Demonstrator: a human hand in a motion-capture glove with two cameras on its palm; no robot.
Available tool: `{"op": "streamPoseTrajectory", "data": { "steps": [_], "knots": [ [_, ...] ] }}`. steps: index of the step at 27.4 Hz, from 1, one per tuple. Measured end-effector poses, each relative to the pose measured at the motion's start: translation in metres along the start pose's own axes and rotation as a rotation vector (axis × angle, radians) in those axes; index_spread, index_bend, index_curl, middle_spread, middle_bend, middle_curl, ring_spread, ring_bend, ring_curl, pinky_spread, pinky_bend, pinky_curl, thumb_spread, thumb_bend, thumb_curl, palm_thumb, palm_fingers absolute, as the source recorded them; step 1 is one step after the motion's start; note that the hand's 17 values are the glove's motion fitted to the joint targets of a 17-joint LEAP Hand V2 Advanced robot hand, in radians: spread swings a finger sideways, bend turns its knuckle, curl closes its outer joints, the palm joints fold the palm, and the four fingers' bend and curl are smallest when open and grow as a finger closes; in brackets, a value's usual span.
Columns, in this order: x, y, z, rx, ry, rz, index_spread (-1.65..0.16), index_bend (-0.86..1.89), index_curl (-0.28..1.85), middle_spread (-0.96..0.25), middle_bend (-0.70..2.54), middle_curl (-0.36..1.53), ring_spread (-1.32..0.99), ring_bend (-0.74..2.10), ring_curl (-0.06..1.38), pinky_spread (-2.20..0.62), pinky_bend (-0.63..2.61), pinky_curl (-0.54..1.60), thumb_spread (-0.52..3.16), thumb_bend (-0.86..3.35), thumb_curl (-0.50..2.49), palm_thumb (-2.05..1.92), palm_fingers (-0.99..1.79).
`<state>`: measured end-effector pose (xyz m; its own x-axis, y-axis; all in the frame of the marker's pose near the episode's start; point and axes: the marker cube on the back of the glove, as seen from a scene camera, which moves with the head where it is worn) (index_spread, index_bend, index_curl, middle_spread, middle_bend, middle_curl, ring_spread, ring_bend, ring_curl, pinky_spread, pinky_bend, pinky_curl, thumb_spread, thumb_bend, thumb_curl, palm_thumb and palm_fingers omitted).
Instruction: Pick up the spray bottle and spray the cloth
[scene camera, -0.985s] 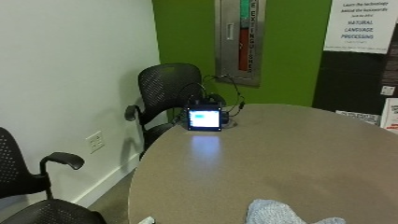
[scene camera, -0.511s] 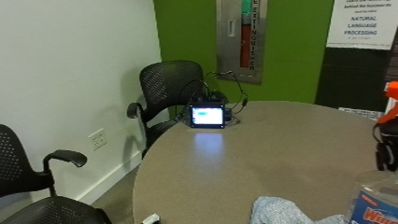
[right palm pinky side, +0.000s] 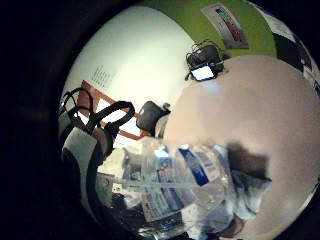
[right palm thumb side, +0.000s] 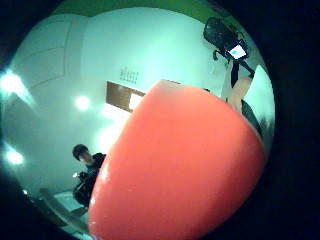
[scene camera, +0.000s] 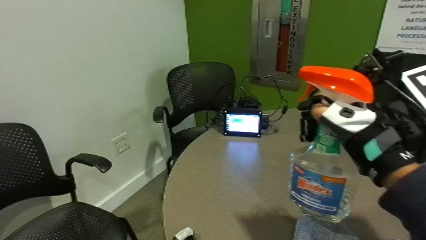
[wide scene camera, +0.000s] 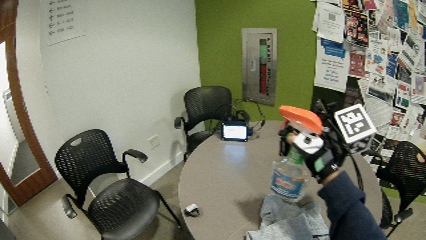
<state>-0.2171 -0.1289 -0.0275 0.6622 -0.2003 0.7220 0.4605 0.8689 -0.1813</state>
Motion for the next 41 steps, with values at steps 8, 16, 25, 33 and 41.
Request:
{"op": "streamPoseTrajectory", "data": {
  "steps": [8,16,25,33,41],
  "knots": [
    [0.005,-0.032,0.05,-0.003,-0.048,-0.009,-0.28,0.23,0.6,-0.15,0.62,0.51,-0.21,0.65,0.46,-0.31,0.44,0.39,0.4,-0.05,0.78,0.89,1.38],
    [0.024,-0.044,0.067,0.02,-0.087,0.039,-0.28,0.22,0.6,-0.15,0.61,0.51,-0.2,0.66,0.47,-0.31,0.44,0.39,0.44,-0.04,0.77,0.87,1.38],
    [0.054,-0.042,0.076,0.035,-0.13,0.104,-0.28,0.22,0.6,-0.15,0.62,0.51,-0.19,0.66,0.47,-0.31,0.43,0.39,0.45,-0.03,0.78,0.9,1.37],
    [0.065,-0.044,0.073,0.038,-0.133,0.104,-0.27,0.22,0.6,-0.14,0.62,0.51,-0.19,0.65,0.46,-0.31,0.43,0.39,0.45,-0.03,0.78,0.91,1.37],
    [0.071,-0.043,0.072,0.036,-0.141,0.11,-0.28,0.22,0.6,-0.14,0.61,0.51,-0.19,0.65,0.46,-0.31,0.43,0.39,0.44,-0.03,0.78,0.91,1.37]
  ]
}}
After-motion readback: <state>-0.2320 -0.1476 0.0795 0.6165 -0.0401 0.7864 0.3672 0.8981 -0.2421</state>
